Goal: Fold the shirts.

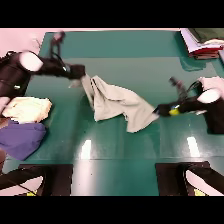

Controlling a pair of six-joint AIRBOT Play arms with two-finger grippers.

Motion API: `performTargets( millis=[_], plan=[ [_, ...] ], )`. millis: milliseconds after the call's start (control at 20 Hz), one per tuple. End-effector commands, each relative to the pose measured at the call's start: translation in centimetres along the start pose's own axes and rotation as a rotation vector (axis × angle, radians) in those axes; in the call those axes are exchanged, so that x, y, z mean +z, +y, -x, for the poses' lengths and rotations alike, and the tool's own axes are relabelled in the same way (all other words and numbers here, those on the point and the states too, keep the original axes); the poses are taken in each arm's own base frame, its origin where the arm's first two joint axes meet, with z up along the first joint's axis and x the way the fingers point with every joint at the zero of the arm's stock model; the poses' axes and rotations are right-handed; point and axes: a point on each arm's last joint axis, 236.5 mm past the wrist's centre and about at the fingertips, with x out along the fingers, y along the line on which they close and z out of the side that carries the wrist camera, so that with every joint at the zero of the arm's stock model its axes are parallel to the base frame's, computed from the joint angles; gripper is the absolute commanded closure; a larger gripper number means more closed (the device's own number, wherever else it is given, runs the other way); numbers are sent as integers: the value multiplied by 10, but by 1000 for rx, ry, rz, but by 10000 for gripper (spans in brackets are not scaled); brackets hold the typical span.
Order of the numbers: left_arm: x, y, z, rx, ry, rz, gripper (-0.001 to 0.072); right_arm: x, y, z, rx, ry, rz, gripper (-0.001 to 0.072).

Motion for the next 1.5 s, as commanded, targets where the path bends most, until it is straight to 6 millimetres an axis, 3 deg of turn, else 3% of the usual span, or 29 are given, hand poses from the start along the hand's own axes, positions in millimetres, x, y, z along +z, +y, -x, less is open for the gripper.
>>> performTargets(
  millis=[0, 100, 150, 200, 300, 400, 500, 600, 650, 700, 800, 900, 1000, 1100, 1250, 1350, 1450],
  plan=[
    [87, -37, 116, 41, -296, -175, 685, 54, 5, 133, -176, -265, 140, 696],
    [125, -79, 211, 0, -510, -236, 686, 72, 20, 218, -265, -466, 170, 696],
    [135, -97, 256, -20, -603, -262, 686, 76, 29, 258, -315, -567, 185, 696],
    [139, -114, 302, -41, -692, -285, 686, 78, 37, 294, -366, -658, 197, 696],
    [134, -138, 377, -73, -834, -322, 686, 75, 53, 343, -444, -783, 216, 696],
    [125, -155, 434, -97, -941, -351, 687, 72, 65, 372, -496, -848, 231, 696],
    [121, -168, 476, -117, -1028, -374, 687, 72, 74, 386, -512, -868, 245, 696],
    [125, -176, 500, -119, -1109, -404, 687, 75, 78, 392, -508, -856, 247, 697],
    [128, -176, 502, -122, -1125, -401, 687, 78, 77, 393, -501, -845, 233, 697],
    [131, -175, 495, -118, -1113, -399, 687, 82, 74, 391, -487, -834, 209, 697],
    [144, -164, 453, -100, -1028, -383, 687, 86, 58, 376, -456, -764, 147, 697],
    [158, -144, 381, -62, -876, -359, 687, 90, 40, 348, -403, -644, 85, 698],
    [163, -110, 291, 13, -672, -335, 686, 97, 22, 314, -367, -511, 38, 698],
    [153, -73, 193, 62, -447, -301, 686, 107, -10, 274, -410, -358, -22, 698],
    [123, -20, 59, 104, -171, -241, 685, 117, -58, 208, -516, -120, -57, 698],
    [101, 9, -8, 124, -54, -204, 685, 130, -76, 157, -503, -12, -52, 698],
    [78, 35, -56, 153, 35, -182, 685, 145, -93, 115, -493, 28, -47, 697]
  ],
)
